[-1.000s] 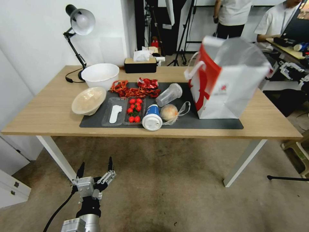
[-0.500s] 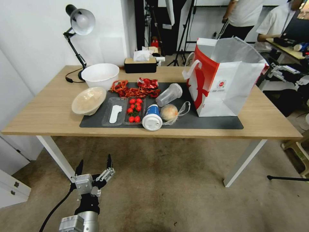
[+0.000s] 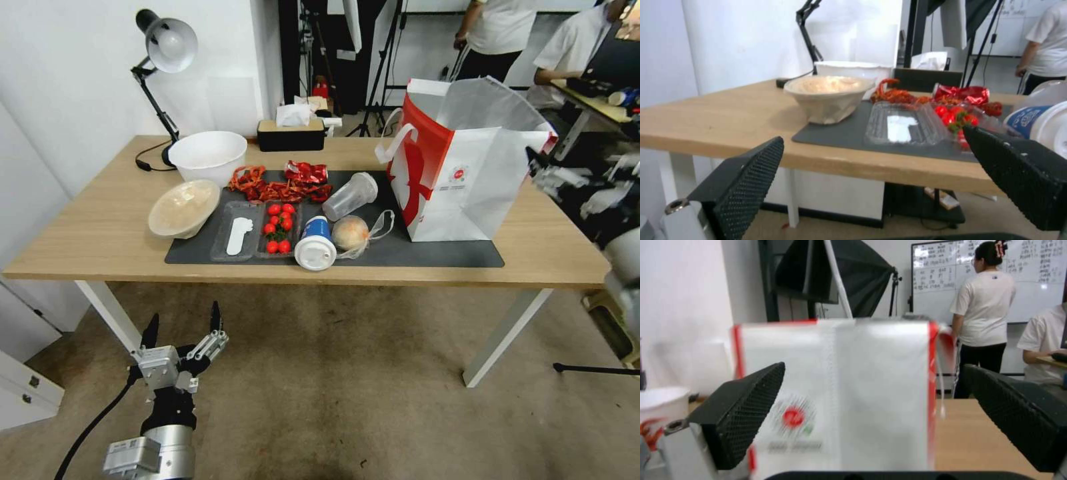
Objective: Pick up the food delivery bag from the floor and place it on the table.
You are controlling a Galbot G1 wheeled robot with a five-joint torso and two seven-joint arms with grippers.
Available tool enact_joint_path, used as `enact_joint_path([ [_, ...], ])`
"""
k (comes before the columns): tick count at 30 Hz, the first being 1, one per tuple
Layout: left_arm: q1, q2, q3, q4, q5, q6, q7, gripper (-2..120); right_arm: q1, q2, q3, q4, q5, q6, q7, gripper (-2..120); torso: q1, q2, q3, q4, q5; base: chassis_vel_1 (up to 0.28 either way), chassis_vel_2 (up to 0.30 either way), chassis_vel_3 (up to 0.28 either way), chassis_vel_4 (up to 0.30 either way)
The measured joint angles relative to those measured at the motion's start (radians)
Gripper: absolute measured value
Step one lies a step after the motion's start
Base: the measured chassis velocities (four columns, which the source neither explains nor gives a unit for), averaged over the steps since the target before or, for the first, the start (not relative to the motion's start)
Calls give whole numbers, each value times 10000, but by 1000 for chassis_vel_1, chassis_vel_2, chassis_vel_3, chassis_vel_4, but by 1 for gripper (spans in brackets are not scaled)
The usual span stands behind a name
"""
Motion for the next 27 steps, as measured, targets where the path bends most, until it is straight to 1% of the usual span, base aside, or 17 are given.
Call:
enact_joint_path([
  [1, 2, 0, -6, -9, 8, -3, 11, 100, -72, 49, 7, 45, -78, 23, 6, 100, 0, 0, 0, 0, 0, 0, 0, 0, 0],
  [2, 15, 10, -22, -29, 48, -13, 69, 100, -574, 370, 42, 327, -573, 160, 16, 100, 0, 0, 0, 0, 0, 0, 0, 0, 0],
  [3, 15, 10, -22, -29, 48, -13, 69, 100, -574, 370, 42, 327, -573, 160, 16, 100, 0, 0, 0, 0, 0, 0, 0, 0, 0],
  [5, 27, 18, -33, -34, 128, -64, 140, 100, -1466, 932, 45, 801, -1398, 342, 15, 100, 0, 0, 0, -3, 2, 0, 0, 0, 0],
  [6, 39, 17, -34, -32, 168, -103, 191, 100, -2005, 1353, 46, 1134, -1959, 443, 20, 100, -1, 0, -1, -2, -1, 0, 0, 0, 0],
  [7, 43, 16, -33, -13, 189, -124, 218, 100, -2261, 1597, 31, 1290, -2231, 482, 19, 100, -1, 0, -1, -2, 0, 0, 0, 0, 0],
  [8, 43, 16, -33, -13, 189, -124, 218, 100, -2261, 1597, 31, 1290, -2231, 482, 19, 100, -1, 0, -1, -2, 0, 0, 0, 0, 0],
  [10, 32, 0, 7, 171, 268, -285, 271, 100, -3044, 2426, -133, 1615, -3234, 785, -15, 100, -1, 0, -1, 3, -4, 0, 0, 0, 0],
  [11, 32, 0, 7, 171, 268, -285, 271, 100, -3044, 2426, -133, 1615, -3234, 785, -15, 100, -1, 0, -1, 3, -4, 0, 0, 0, 0],
  [12, 27, 2, 25, 219, 274, -339, 272, 100, -3180, 2617, -196, 1632, -3431, 870, -37, 100, -1, 0, -1, 0, 0, 0, 0, 0, 0],
  [13, 23, -2, 44, 277, 282, -403, 292, 100, -3411, 3008, -323, 1635, -3825, 1071, -83, 100, -1, 1, -1, -2, 0, 0, 0, 0, 0],
  [15, 19, -4, 53, 319, 291, -446, 317, 100, -3480, 3174, -383, 1622, -3992, 1179, -121, 100, -1, 1, -1, -3, 0, 0, 0, 0, 0],
  [18, -7, -3, 82, 560, 400, -686, 469, 100, -3517, 3899, -732, 1217, -4554, 1646, -256, 100, -1, 1, -1, -1, 2, 0, 0, 0, 0],
  [19, -7, -3, 82, 560, 400, -686, 469, 100, -3517, 3899, -732, 1217, -4554, 1646, -256, 100, -1, 1, -1, -1, 2, 0, 0, 0, 0],
  [21, -43, -10, 132, 734, 452, -781, 537, 100, -3425, 4314, -1011, 801, -4765, 1897, -415, 100, -1, 0, 0, 1, 2, 0, 0, 0, 0],
  [22, -131, -28, 162, 972, 491, -876, 581, 100, -3328, 4691, -1317, 318, -5032, 2214, -649, 100, -1, 0, 0, 0, 1, 0, 0, 0, 0],
  [27, -264, -41, 164, 1331, 509, -1112, 669, 100, -3140, 5019, -1798, -136, -5227, 2463, -828, 100, -1, 0, 0, 0, 0, 0, 0, 0, 0],
])
